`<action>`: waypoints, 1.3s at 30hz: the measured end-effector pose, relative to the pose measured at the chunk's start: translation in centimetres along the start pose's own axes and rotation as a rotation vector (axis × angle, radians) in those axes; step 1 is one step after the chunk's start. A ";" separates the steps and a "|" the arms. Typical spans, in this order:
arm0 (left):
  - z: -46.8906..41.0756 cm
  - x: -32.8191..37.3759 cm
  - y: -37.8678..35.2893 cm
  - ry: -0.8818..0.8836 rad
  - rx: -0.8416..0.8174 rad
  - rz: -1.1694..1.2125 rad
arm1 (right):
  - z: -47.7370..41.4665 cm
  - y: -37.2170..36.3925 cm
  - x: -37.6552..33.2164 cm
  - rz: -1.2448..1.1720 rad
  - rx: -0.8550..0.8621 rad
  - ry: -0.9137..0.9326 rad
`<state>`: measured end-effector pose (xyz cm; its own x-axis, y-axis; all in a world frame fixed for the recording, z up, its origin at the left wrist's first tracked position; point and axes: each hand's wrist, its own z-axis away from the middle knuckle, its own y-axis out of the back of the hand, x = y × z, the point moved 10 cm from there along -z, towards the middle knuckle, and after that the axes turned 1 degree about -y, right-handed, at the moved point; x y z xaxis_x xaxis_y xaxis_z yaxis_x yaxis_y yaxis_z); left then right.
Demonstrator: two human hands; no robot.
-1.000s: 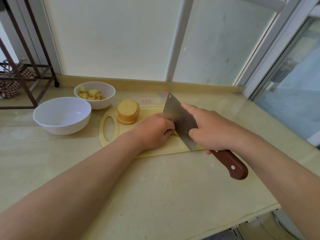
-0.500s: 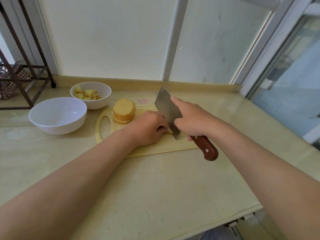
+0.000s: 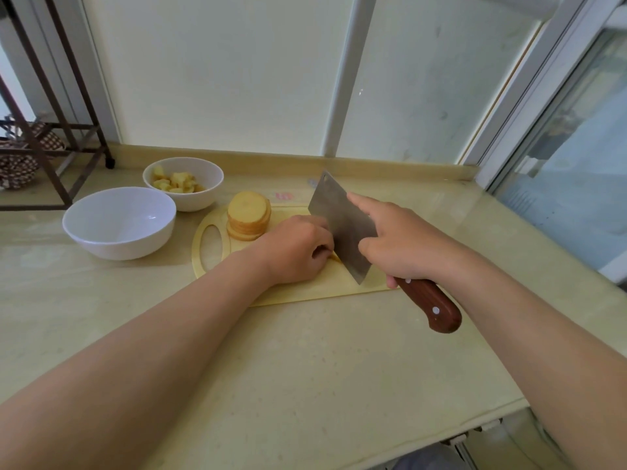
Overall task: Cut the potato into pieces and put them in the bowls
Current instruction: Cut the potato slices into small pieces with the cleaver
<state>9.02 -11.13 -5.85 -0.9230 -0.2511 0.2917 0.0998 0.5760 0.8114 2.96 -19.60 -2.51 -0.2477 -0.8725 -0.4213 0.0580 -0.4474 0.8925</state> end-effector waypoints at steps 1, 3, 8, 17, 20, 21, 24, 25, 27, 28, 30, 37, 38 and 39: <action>0.0 0.1 0.0 -0.006 -0.004 -0.003 | 0.1 -0.1 -0.1 0.002 -0.004 0.002; 0.0 0.2 0.0 -0.013 -0.006 -0.008 | 0.2 -0.2 -0.3 0.006 -0.002 0.007; 0.0 0.3 0.1 -0.011 0.004 -0.015 | 0.6 -0.3 -0.4 0.052 -0.021 0.007; -0.1 0.0 -0.1 -0.015 -0.017 -0.018 | 0.7 -0.9 -0.7 0.064 -0.059 -0.012; -0.1 -0.1 -0.1 -0.006 -0.011 0.003 | -0.6 -1.5 -1.3 0.028 -0.037 -0.023; -0.1 -0.1 -0.1 -0.006 -0.009 0.005 | -1.0 -1.5 -1.5 0.029 -0.036 -0.025; -0.1 -0.2 -0.1 0.003 -0.002 -0.001 | -1.9 -1.7 -2.0 0.057 -0.043 -0.026; -0.1 -0.3 0.0 0.010 0.003 -0.002 | -2.0 -1.8 -1.9 0.052 -0.040 -0.033; -0.1 -0.2 0.0 0.011 0.000 0.000 | -2.0 -1.7 -1.6 0.026 -0.036 -0.042; -0.1 -0.1 0.0 0.008 0.000 0.003 | -1.9 -1.6 -1.4 0.013 -0.034 -0.046; 0.0 0.0 0.2 0.006 0.007 0.004 | -1.5 -1.3 -1.0 -0.004 -0.040 -0.052; 0.2 -0.1 0.1 -0.003 0.022 -0.011 | 1.0 1.7 1.2 -0.075 0.027 -0.029; 0.3 -0.1 0.1 0.011 0.022 -0.003 | 1.2 2.6 2.1 -0.125 0.070 -0.046; 0.3 -0.2 0.2 0.025 0.023 0.006 | 1.3 3.4 3.1 -0.181 0.112 -0.068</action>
<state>9.12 -10.71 -5.97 -0.9129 -0.2669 0.3089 0.0960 0.5951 0.7979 1.17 -23.60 -0.53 -0.3096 -0.7627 -0.5679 -0.1003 -0.5676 0.8171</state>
